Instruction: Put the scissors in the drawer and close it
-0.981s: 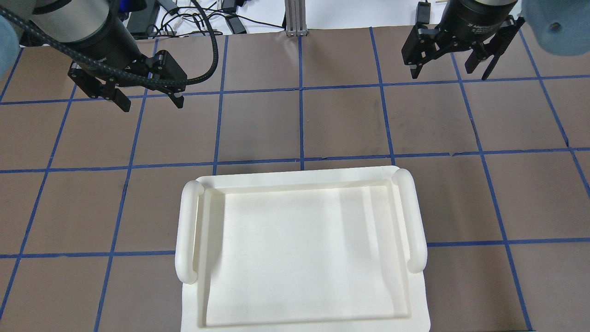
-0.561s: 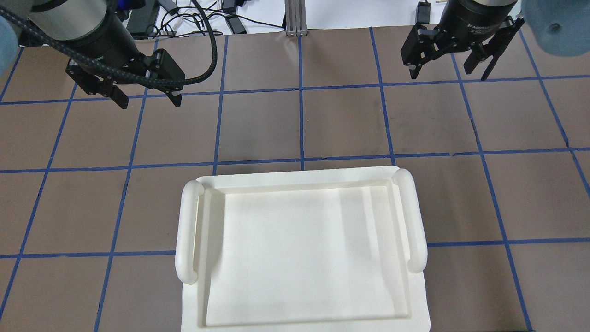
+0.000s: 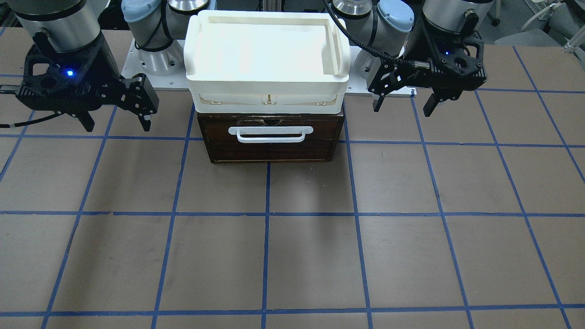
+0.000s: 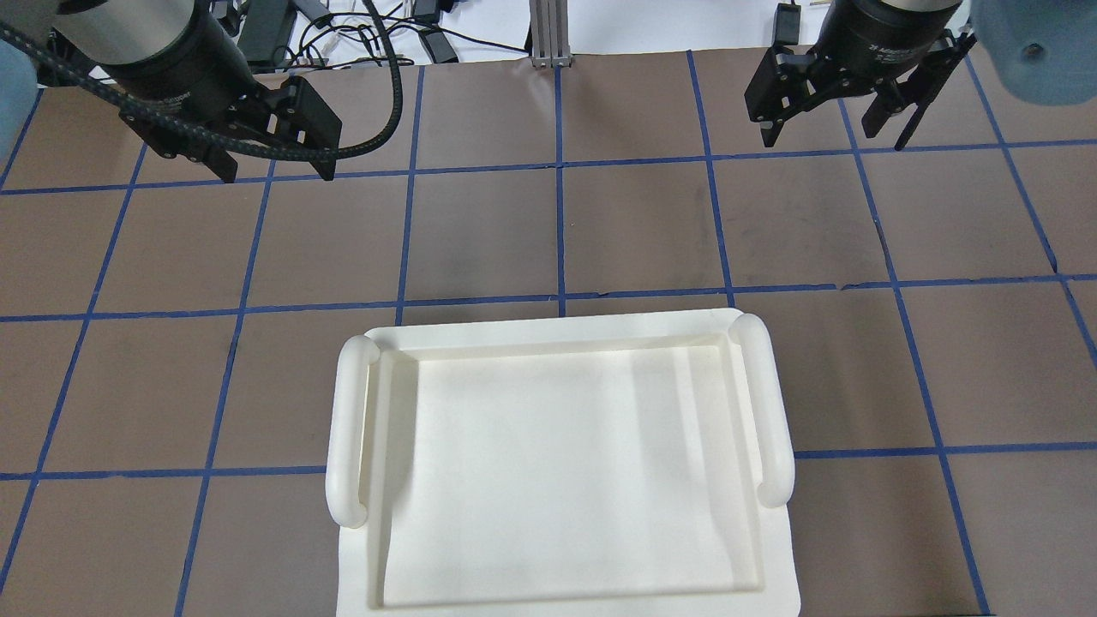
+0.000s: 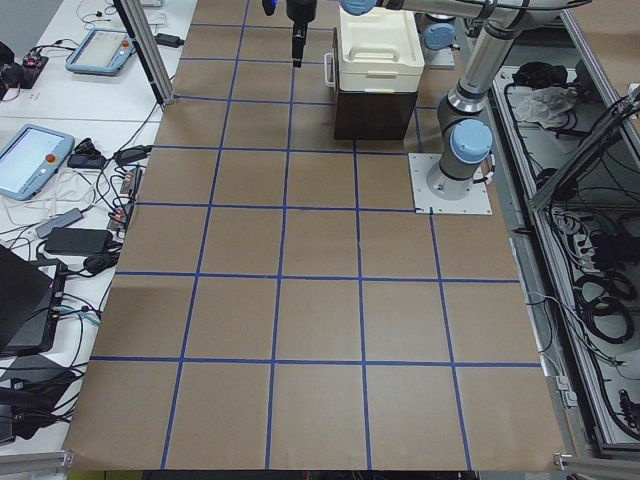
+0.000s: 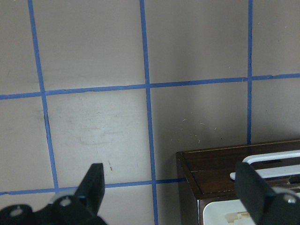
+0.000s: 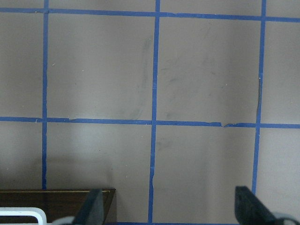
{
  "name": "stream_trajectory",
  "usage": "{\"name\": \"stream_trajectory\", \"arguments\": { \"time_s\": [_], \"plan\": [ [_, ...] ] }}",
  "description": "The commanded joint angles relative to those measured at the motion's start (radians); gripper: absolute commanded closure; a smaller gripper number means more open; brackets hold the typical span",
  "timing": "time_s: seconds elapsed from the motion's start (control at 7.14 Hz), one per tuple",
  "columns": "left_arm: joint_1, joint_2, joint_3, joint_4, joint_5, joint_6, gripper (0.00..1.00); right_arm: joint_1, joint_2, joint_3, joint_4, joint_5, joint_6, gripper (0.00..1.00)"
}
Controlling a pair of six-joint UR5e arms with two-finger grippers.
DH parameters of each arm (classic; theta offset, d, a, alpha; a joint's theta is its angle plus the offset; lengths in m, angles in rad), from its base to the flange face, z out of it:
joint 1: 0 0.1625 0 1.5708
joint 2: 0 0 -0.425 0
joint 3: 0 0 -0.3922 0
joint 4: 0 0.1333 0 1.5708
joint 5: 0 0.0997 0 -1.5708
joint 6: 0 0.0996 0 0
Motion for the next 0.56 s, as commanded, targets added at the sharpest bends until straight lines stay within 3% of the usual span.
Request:
{"name": "stream_trajectory", "arguments": {
  "time_s": [0.0, 0.42],
  "plan": [
    [0.000, 0.006, -0.003, 0.000, 0.001, -0.002, 0.00, 0.000, 0.000, 0.003, 0.000, 0.000, -0.001, 0.00],
    [0.000, 0.010, -0.015, -0.001, 0.001, 0.001, 0.00, 0.000, 0.000, 0.006, 0.000, 0.000, -0.006, 0.00]
  ]
}}
